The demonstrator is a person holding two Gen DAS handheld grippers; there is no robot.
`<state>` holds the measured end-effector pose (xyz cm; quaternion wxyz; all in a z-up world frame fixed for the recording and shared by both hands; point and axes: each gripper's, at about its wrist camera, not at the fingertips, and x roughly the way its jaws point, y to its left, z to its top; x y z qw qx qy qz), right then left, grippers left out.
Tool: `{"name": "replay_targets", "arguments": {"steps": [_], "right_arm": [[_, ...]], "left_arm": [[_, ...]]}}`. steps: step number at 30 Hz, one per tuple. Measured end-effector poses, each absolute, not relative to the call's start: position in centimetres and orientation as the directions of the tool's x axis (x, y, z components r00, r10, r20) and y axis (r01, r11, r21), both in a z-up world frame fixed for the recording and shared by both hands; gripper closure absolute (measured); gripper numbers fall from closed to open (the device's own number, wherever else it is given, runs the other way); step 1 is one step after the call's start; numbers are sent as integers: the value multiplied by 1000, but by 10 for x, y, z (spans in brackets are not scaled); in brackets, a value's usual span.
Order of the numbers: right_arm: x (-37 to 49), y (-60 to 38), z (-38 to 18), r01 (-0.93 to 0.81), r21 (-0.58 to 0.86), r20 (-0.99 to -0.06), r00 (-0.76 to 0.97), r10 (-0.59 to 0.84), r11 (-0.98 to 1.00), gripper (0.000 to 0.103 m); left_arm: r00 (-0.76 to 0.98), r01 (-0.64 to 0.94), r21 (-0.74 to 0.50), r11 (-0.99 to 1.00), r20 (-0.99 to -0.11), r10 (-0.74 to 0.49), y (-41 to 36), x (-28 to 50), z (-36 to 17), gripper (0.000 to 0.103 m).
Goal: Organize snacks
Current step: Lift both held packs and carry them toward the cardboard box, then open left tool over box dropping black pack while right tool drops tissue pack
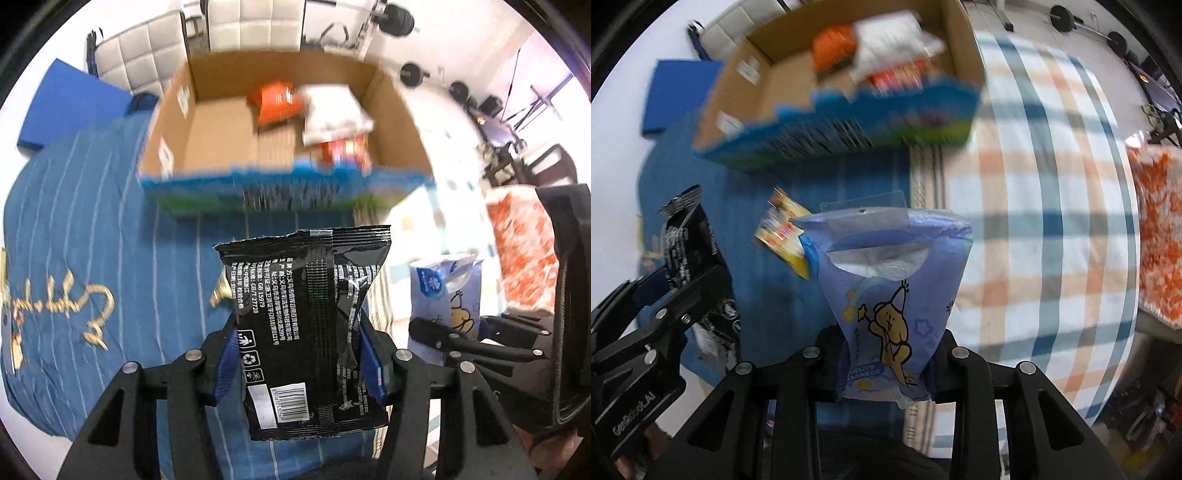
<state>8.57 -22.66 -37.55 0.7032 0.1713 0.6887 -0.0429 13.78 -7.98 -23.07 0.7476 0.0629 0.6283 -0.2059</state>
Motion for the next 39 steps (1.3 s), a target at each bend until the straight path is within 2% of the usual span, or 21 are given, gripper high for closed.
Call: {"name": "replay_targets", "arguments": {"steps": [2, 7, 10, 14, 22, 30, 39], "right_arm": [[110, -248, -357, 286, 209, -978, 86, 192, 935, 69], [191, -277, -316, 254, 234, -967, 161, 197, 938, 69], [234, -285, -315, 239, 218, -968, 178, 178, 946, 69], [300, -295, -339, 254, 216, -972, 148, 183, 943, 69], [361, -287, -436, 280, 214, -973, -28, 230, 936, 69], [377, -280, -493, 293, 196, -963, -121, 240, 936, 69], [385, -264, -513, 276, 173, -963, -156, 222, 946, 68]], "left_arm": [[152, 388, -175, 905, -956, -250, -73, 157, -214, 50], [167, 362, -212, 908, -943, -287, -83, 216, -211, 50], [175, 341, -212, 916, -943, -284, -82, 264, -210, 50], [139, 319, -201, 926, -957, -255, -88, 330, -227, 50], [-22, 311, -107, 944, -994, -105, -114, 435, -317, 50], [-121, 314, -64, 947, -992, -27, -121, 468, -384, 49], [-95, 381, -40, 924, -995, -4, -135, 470, -388, 48]]}}
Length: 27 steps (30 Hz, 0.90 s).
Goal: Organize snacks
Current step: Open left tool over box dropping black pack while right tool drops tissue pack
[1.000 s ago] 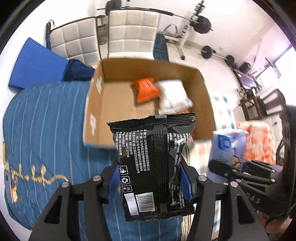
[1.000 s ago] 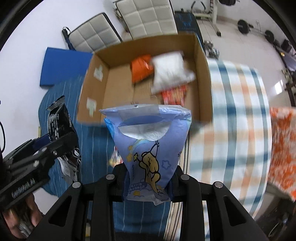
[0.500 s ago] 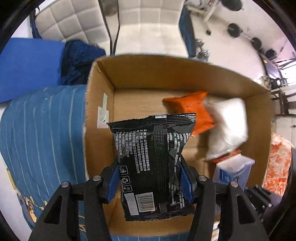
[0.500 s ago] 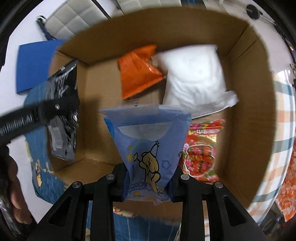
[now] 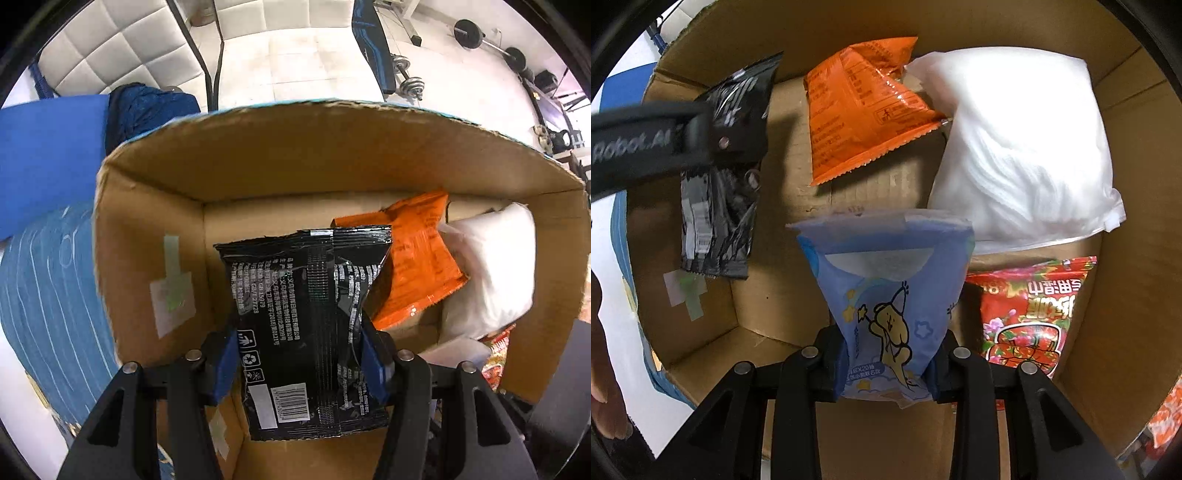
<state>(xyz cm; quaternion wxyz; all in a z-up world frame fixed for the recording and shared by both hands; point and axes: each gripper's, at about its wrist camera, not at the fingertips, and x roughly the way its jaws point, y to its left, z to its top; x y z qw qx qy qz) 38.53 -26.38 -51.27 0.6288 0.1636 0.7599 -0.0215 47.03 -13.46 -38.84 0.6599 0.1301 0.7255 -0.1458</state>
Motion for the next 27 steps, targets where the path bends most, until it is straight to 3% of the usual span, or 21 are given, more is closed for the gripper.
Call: {"name": "replay_targets", "arguments": {"steps": [4, 11, 16, 18, 23, 27], "right_arm": [[391, -258, -519, 262, 155, -965, -166, 203, 953, 65], [393, -256, -527, 255, 161, -961, -180, 210, 953, 50], [388, -253, -526, 248, 153, -961, -188, 203, 957, 47], [386, -254, -522, 252, 156, -963, -177, 204, 955, 40], [378, -257, -502, 255, 157, -973, -124, 193, 954, 20], [370, -266, -480, 266, 152, -983, -63, 175, 952, 0]], "left_arm": [[-97, 382, -29, 924, -995, 9, -133, 469, -391, 48], [-172, 342, -62, 938, -985, -2, -124, 468, -399, 47], [-152, 347, -66, 935, -988, -14, -122, 463, -385, 44], [-128, 339, -73, 938, -991, -31, -119, 460, -374, 33], [-54, 318, -94, 944, -995, -81, -111, 440, -339, 29], [11, 305, -101, 947, -994, -110, -102, 419, -309, 9]]}}
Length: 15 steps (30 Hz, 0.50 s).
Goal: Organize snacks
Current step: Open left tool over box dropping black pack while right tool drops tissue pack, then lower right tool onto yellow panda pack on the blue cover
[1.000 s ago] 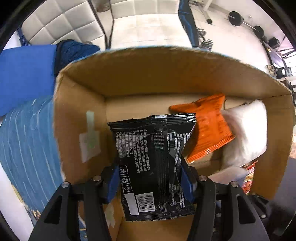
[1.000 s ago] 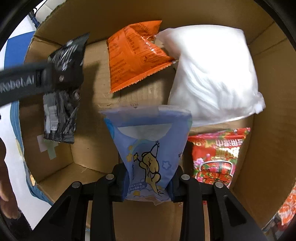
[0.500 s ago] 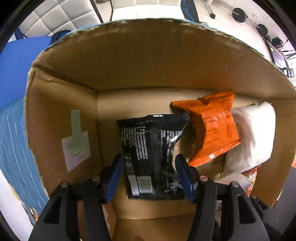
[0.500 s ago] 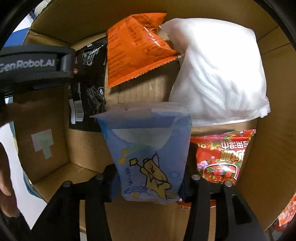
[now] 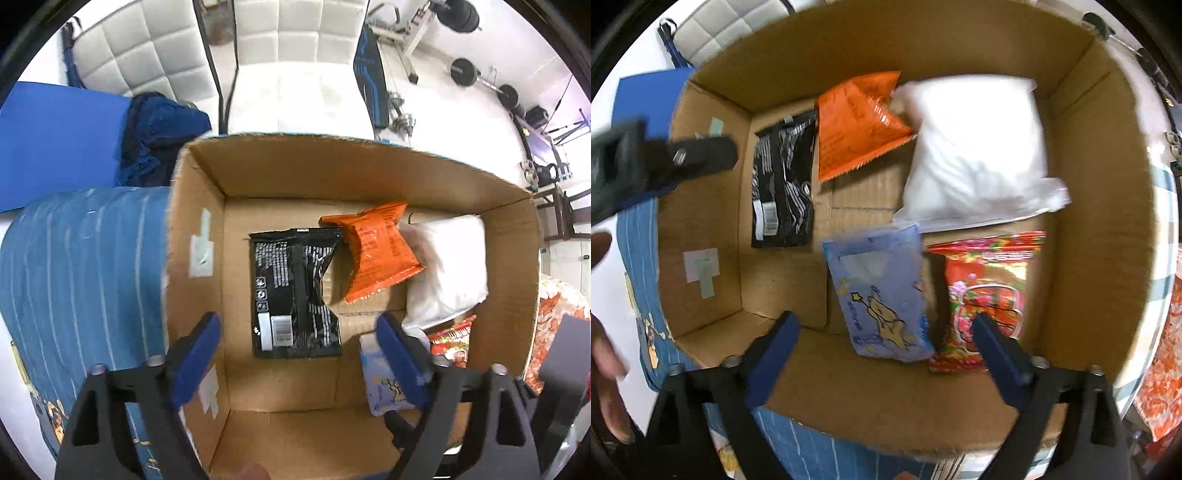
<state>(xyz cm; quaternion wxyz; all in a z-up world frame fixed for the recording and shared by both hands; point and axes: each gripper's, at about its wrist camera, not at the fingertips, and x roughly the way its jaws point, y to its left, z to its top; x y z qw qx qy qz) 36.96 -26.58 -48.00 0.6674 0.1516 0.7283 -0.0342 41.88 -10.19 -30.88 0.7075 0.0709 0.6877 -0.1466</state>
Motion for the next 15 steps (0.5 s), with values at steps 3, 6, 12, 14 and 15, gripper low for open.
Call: {"name": "replay_targets", "arguments": {"steps": [3, 6, 12, 14, 15], "right_arm": [[367, -275, -458, 293, 132, -990, -2, 139, 947, 0], [356, -281, -441, 296, 105, -994, 36, 98, 949, 0], [331, -284, -404, 277, 56, -994, 104, 28, 959, 0], [322, -280, -393, 271, 49, -991, 131, 14, 961, 0], [318, -279, -386, 268, 52, -989, 145, 13, 962, 0]], "left_arm": [[49, 279, -109, 954, -991, -128, -90, 404, -293, 6], [76, 262, -126, 957, -986, -150, -88, 391, -281, 6], [181, 253, -105, 962, -971, -154, -85, 356, -251, 6], [222, 252, -75, 965, -966, -133, -85, 345, -241, 6], [248, 251, -55, 966, -961, -119, -84, 338, -236, 6]]}}
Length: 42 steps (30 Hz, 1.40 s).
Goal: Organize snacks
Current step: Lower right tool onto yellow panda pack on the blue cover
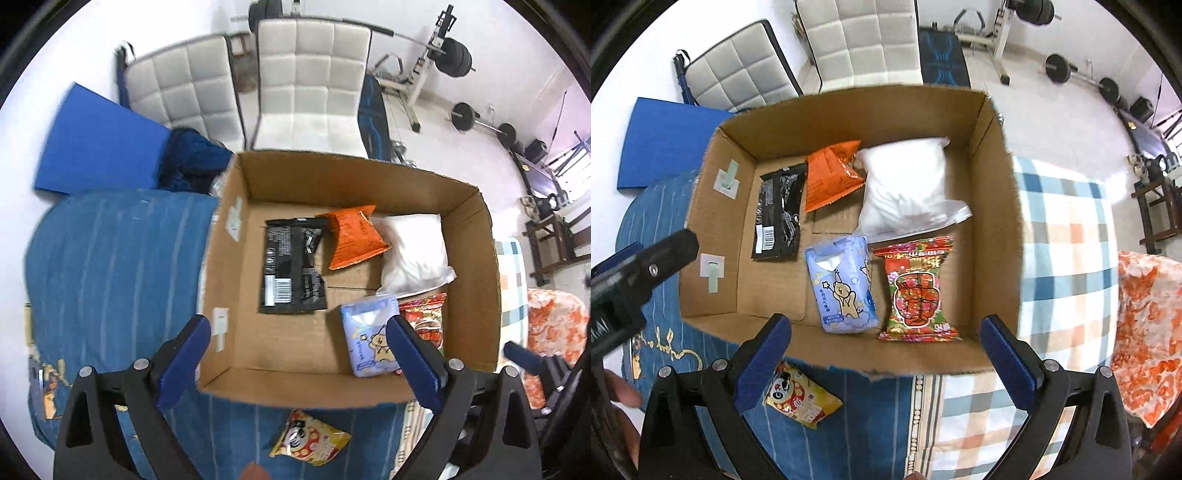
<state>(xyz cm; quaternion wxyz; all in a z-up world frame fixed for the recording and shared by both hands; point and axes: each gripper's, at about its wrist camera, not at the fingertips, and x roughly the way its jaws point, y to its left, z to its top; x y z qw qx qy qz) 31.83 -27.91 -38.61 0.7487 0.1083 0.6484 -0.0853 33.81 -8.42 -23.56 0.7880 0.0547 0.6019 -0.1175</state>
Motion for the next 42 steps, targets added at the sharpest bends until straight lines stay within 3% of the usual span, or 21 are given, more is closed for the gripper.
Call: {"name": "replay_targets", "arguments": {"steps": [9, 14, 17, 23, 30, 31, 33, 36, 42], "right_arm": [[283, -282, -333, 265, 83, -971, 239, 18, 961, 0], [262, -260, -328, 168, 103, -972, 224, 64, 980, 0], [246, -238, -346, 96, 92, -985, 156, 76, 991, 0], [228, -174, -433, -50, 75, -997, -23, 73, 996, 0], [241, -122, -513, -175, 72, -989, -137, 48, 982, 2], [243, -117, -522, -190, 61, -988, -148, 33, 980, 4], [245, -114, -536, -188, 49, -984, -179, 15, 981, 29], [243, -120, -540, -93, 20, -983, -186, 2, 995, 34], [216, -167, -536, 285, -36, -957, -287, 49, 958, 43]], "left_arm": [[341, 228, -11, 974, -936, -91, -65, 300, -205, 6], [365, 251, -1, 968, -926, -95, -45, 281, -199, 6], [355, 261, 45, 964, -933, -53, -21, 260, -213, 6], [251, 239, 134, 962, -965, 72, 41, 221, -284, 6], [73, 169, 141, 975, -989, 130, 98, 208, -365, 6], [63, 169, 146, 975, -989, 137, 101, 207, -372, 6], [45, 170, 139, 976, -990, 133, 105, 205, -381, 6], [36, 181, 139, 974, -990, 135, 106, 204, -388, 6], [22, 187, 92, 978, -996, 90, 97, 200, -389, 6]]}}
